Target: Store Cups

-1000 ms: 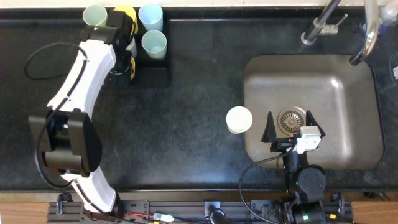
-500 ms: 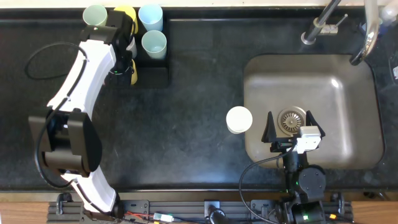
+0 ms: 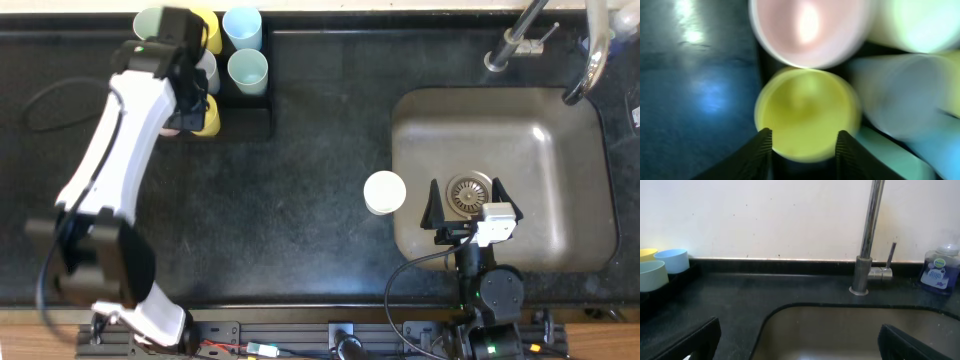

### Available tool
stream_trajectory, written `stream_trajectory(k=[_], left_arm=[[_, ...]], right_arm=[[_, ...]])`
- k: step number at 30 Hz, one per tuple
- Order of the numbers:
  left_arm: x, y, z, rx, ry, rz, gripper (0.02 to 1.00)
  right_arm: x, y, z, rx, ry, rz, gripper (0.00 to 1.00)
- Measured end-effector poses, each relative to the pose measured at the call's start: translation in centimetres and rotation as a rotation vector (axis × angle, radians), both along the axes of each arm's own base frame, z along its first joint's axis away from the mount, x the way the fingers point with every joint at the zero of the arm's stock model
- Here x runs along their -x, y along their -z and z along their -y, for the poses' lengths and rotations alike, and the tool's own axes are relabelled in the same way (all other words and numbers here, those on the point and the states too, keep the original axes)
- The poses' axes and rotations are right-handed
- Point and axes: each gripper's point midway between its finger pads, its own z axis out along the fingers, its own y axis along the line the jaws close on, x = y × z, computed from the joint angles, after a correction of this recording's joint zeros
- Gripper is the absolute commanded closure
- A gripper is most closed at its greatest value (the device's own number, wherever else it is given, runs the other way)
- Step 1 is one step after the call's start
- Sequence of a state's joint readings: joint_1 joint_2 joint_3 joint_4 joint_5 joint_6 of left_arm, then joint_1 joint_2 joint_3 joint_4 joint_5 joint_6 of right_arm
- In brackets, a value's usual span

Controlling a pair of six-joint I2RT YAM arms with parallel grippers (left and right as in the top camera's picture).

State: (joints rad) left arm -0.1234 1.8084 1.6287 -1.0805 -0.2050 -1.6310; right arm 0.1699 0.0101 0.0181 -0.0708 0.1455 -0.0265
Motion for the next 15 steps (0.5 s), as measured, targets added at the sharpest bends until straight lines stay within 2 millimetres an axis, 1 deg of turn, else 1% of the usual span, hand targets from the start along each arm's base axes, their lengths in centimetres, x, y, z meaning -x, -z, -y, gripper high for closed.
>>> stream_trajectory(k=[1,3,4,6,7,9,10,11,12,13,14,15], left_arm=[[-0.5,-1.6,0.0,-0.005,0.017,0.061,0.492],[-2.0,-5.4,0.0,-0.024,0.066,0.218,0.411],[-2.9,-8.0,0.0,-0.046,0.099,0.326,0.375],[-4.6,-13.1,0.2,-0.107,0.176,0.55,0.354],[-5.1,-15.8,0.4,-0.153,0.222,0.659,0.334],[-5.5,-21.2,1.0,-0.285,0.336,0.893,0.229],[-5.1,-23.5,1.3,-0.365,0.394,0.99,0.189],[-4.4,-25.1,1.5,-0.446,0.449,1.057,0.159],[-3.6,-26.3,1.7,-0.528,0.504,1.109,0.123],[-2.4,-26.9,2.1,-0.614,0.566,1.146,0.075],[-1.5,-27.0,2.2,-0.688,0.617,1.155,0.027],[-0.5,-26.8,2.4,-0.755,0.67,1.16,0.018]], right_arm=[[0.0,0.0,0.0,0.0,0.0,0.0,0.003],[0.0,0.0,0.0,0.0,0.0,0.0,0.003],[0.0,0.0,0.0,0.0,0.0,0.0,0.005],[0.0,0.0,0.0,0.0,0.0,0.0,0.003],[0.0,0.0,0.0,0.0,0.0,0.0,0.003],[0.0,0.0,0.0,0.0,0.0,0.0,0.003],[0.0,0.0,0.0,0.0,0.0,0.0,0.003],[0.0,0.0,0.0,0.0,0.001,0.0,0.005],[0.0,0.0,0.0,0.0,0.0,0.0,0.001],[0.0,0.0,0.0,0.0,0.0,0.0,0.003],[0.0,0.0,0.0,0.0,0.001,0.0,0.003],[0.0,0.0,0.0,0.0,0.0,0.0,0.003]])
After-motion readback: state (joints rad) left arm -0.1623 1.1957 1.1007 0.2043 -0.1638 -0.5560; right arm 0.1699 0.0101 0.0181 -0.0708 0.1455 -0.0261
